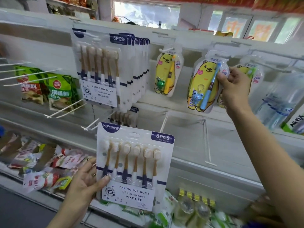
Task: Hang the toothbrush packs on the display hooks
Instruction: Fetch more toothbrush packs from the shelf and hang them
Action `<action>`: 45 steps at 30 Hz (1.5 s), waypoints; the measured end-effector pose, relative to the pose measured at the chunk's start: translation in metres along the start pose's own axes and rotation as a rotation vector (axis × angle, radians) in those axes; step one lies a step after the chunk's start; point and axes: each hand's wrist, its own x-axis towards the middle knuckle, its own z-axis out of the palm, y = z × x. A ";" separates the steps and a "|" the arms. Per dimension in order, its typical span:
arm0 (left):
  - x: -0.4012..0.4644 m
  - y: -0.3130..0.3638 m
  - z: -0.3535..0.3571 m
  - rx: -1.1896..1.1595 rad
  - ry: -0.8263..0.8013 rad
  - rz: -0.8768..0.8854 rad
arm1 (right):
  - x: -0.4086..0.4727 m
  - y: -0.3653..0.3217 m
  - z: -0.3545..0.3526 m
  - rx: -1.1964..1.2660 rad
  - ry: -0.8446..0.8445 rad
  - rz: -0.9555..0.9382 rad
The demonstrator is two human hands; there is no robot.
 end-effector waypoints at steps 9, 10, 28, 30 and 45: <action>0.021 0.004 -0.061 0.000 -0.074 -0.024 | -0.005 -0.001 0.025 -0.050 0.139 0.081; 0.022 0.003 -0.068 0.002 -0.084 -0.022 | -0.007 -0.001 0.026 -0.068 0.170 0.082; 0.037 -0.023 -0.171 0.106 -0.142 -0.148 | -0.286 0.012 0.141 -0.003 -0.267 0.231; 0.042 -0.024 -0.181 0.092 -0.158 -0.173 | -0.309 0.018 0.162 0.085 -0.351 0.320; 0.107 -0.051 -0.217 0.419 -0.136 -0.117 | -0.316 0.086 0.255 0.098 -0.375 0.545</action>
